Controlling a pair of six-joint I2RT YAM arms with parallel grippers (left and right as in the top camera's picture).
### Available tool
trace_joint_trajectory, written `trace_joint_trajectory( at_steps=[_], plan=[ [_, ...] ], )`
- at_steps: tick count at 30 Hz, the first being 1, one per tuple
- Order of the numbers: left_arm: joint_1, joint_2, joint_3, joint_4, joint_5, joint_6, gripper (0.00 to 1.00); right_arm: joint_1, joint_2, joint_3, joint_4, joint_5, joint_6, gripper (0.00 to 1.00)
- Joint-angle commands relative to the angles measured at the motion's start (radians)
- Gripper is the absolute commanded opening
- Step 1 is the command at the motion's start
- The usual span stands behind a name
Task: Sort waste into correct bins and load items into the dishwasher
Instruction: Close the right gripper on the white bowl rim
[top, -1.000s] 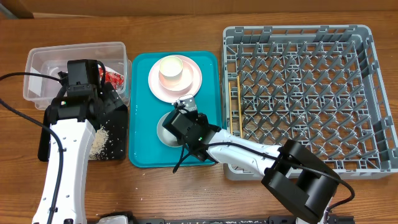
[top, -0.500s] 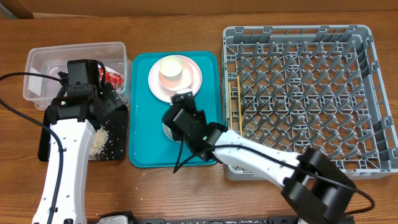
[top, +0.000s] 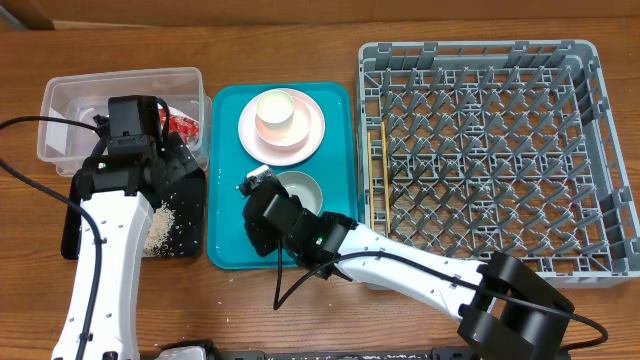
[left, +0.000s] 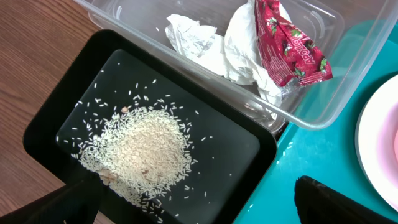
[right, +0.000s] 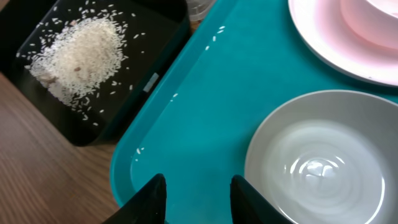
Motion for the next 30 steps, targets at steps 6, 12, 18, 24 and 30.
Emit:
trace_joint_trajectory(
  at_steps=[6,12,18,24,30],
  plan=[
    [0.003,-0.01,0.011,-0.002,0.011,0.011,1.0,-0.001,0.05,-0.023,0.014,0.058,-0.065,0.37],
    [0.003,-0.01,0.011,-0.001,0.011,0.011,1.0,-0.002,0.085,-0.023,0.021,0.058,-0.075,0.37],
    [0.003,-0.01,0.011,-0.001,0.011,0.011,1.0,-0.002,0.12,-0.023,0.014,0.063,-0.105,0.37],
    [0.003,-0.01,0.011,-0.002,0.011,0.011,1.0,-0.001,0.12,-0.022,-0.001,0.08,-0.104,0.36],
    [0.003,-0.01,0.011,-0.001,0.011,0.011,1.0,-0.001,0.119,-0.022,-0.024,0.106,-0.104,0.31]
  ],
)
